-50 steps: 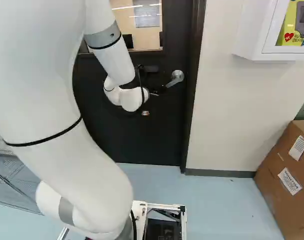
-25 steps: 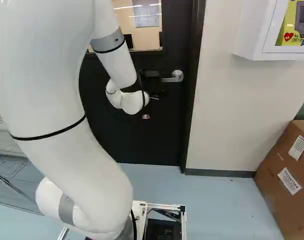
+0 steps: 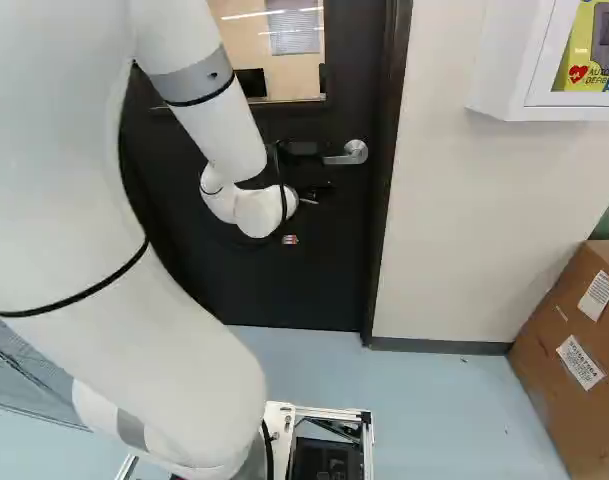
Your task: Open the door and move inside
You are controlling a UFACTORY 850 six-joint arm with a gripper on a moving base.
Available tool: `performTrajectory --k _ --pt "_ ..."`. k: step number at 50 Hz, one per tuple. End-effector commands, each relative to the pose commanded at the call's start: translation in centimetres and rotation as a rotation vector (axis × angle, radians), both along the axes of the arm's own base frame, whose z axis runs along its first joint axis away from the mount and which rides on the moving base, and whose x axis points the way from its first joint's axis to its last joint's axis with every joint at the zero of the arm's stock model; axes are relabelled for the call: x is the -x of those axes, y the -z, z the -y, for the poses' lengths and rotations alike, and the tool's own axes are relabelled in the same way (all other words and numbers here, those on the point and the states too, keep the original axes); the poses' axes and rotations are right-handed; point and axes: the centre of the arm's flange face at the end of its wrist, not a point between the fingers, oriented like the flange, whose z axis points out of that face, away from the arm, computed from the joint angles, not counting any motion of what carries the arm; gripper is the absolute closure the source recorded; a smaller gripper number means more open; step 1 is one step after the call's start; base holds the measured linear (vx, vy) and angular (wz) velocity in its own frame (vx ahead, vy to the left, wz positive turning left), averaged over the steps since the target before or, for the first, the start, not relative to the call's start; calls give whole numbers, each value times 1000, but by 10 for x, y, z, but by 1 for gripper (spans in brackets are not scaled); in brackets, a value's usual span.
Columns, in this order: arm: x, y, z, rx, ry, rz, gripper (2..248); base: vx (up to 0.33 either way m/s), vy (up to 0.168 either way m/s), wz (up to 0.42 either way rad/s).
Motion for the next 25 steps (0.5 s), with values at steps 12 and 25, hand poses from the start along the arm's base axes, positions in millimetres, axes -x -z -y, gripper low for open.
performTrajectory --k 12,25 --pt "4 -12 0 4 2 29 3 0 0 0" --pt "5 -25 0 7 2 61 3 0 0 0"
